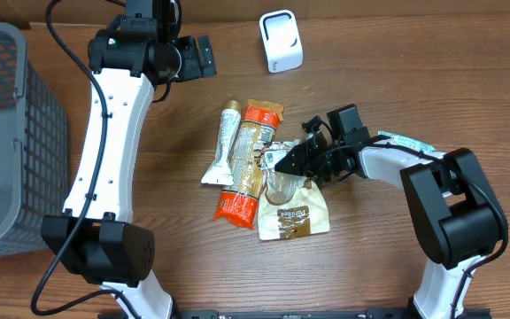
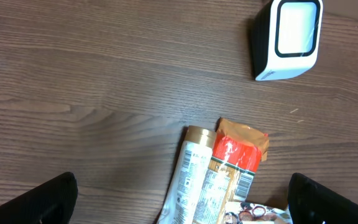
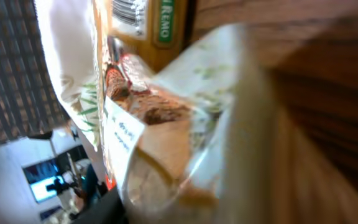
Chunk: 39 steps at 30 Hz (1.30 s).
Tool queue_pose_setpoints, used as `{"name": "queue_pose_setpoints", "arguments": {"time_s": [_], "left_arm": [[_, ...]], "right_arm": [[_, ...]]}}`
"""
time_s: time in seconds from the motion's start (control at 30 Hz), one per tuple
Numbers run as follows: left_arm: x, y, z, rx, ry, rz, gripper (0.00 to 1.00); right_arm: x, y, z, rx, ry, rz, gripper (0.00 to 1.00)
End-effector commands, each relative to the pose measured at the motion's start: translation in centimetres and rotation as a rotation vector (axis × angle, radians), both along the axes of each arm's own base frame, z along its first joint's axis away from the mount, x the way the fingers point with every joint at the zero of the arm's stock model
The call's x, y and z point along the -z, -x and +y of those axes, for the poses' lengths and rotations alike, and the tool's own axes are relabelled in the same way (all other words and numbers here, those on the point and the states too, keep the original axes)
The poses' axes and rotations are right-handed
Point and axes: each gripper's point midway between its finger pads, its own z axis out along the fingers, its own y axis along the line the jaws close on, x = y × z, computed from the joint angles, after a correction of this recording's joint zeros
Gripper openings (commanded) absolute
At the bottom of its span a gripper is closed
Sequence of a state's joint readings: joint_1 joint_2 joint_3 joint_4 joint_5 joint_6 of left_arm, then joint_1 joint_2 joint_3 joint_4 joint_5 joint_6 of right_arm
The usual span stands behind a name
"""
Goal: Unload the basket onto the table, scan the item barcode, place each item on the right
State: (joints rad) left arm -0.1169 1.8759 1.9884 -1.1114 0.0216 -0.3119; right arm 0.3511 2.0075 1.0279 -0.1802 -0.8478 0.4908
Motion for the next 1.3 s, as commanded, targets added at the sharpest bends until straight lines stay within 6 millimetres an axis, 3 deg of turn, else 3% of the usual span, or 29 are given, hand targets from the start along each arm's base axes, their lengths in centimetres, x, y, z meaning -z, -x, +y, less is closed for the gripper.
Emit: {"name": "queue_pose_setpoints", "arguments": {"time_s": [0.0, 0.3, 0.43, 0.6, 0.67, 0.73, 0.83, 0.9, 1.1, 1.13, 1.27], "left_arm": [[-0.3, -0.1, 0.0, 0.000, -0.002, -0.009, 1.00], [-0.3, -0.1, 0.0, 0.000, -0.002, -0.009, 1.00], [-0.3, -0.1, 0.0, 0.000, -0.002, -0.009, 1.00], [-0.3, -0.1, 0.0, 0.000, -0.002, -0.009, 0.99], [-0.3, -0.1, 0.0, 0.000, -0.002, -0.009, 1.00], [-0.3, -0.1, 0.0, 0.000, -0.002, -0.010, 1.00], [-0.3, -0.1, 0.0, 0.000, -0.002, -0.009, 1.00], [-0.3, -0.1, 0.0, 0.000, -0.002, -0.009, 1.00], [-0.3, -0.1, 0.0, 0.000, -0.002, -0.009, 1.00], [-0.3, -0.1, 0.0, 0.000, -0.002, -0.009, 1.00], [-0.3, -0.1, 0.0, 0.000, -0.002, -0.009, 1.00]], "right_arm": [[-0.3, 0.1, 0.0, -0.016, -0.021, -0.010, 0.34], [-2.3, 1.4, -0.4, -0.098, -0.151, 0.026, 0.60], [-1.7, 3.2, -0.8, -0.111, -0.125, 0.110, 0.61], [-0.1, 6.1, -0.9, -0.137, -0.016, 0.212, 0.72], [0.1, 7.1, -0.6, -0.155, -0.002, 0.240, 0.72], [0.3, 7.2, -0.5, -0.158, 0.009, 0.237, 0.62], [0.1, 6.3, -0.4, -0.153, -0.005, 0.196, 0.31], [-0.3, 5.0, -0.7, -0.132, -0.015, 0.169, 0.24], [-3.2, 1.4, -1.4, -0.129, -0.055, 0.042, 0.27], [-4.7, 0.0, -1.4, -0.160, -0.061, -0.043, 0.29], [-6.0, -2.9, -2.2, -0.239, 0.062, -0.255, 0.36]]}}
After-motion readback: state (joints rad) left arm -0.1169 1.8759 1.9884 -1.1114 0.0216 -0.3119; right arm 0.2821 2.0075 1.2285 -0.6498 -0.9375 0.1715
